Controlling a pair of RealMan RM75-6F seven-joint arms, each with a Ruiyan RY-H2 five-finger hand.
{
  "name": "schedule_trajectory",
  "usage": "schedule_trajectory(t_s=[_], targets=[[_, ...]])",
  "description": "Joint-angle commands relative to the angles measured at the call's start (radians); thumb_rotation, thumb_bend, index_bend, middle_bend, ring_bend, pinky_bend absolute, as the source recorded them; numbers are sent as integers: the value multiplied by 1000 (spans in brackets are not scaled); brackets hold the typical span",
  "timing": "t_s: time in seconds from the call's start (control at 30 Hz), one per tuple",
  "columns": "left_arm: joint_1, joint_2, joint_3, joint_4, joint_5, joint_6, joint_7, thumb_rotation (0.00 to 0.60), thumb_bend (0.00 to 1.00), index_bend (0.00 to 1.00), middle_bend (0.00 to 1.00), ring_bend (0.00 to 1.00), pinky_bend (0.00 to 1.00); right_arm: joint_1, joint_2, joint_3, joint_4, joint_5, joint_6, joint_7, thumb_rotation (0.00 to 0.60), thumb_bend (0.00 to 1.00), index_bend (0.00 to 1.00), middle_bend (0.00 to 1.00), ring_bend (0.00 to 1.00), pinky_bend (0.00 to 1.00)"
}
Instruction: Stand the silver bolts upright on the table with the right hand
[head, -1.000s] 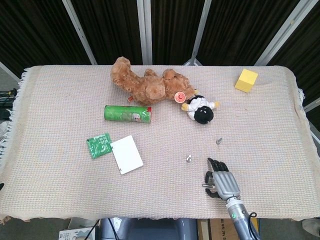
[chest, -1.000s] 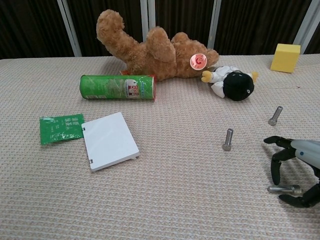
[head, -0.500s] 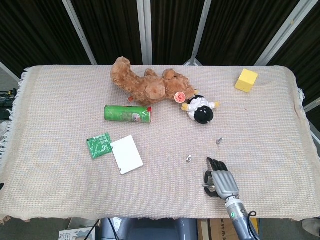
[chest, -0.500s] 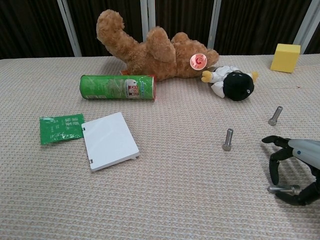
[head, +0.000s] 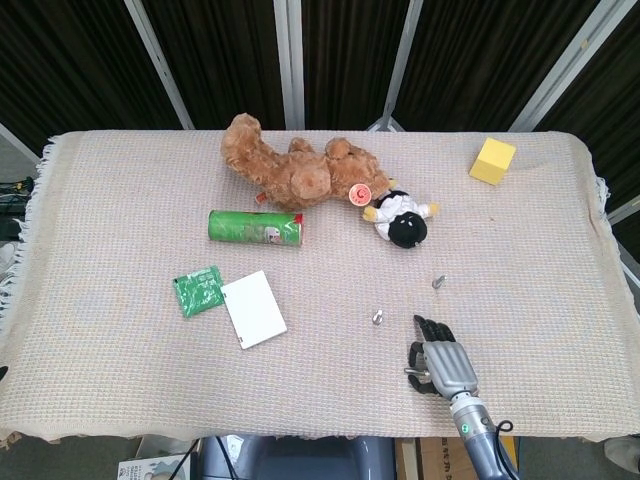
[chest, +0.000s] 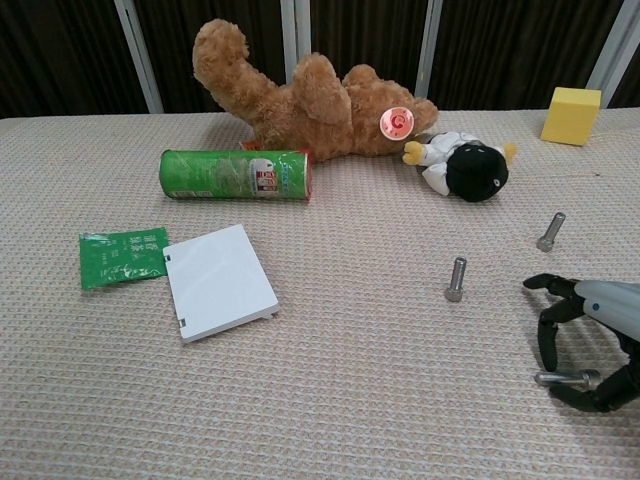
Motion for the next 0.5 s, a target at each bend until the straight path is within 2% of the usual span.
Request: schedule_trajectory(t_s=[0.03,0.5], targets=[[0,0,0,0,0,1,0,600,117,98,72,47,184,1,0,1,2,5,-2,-2,600,339,573,3,0,64],[0,-2,0,1,2,2,2,600,117,98,72,47,184,5,9,-2,2,20,-13,1,600,372,596,4,0,64]])
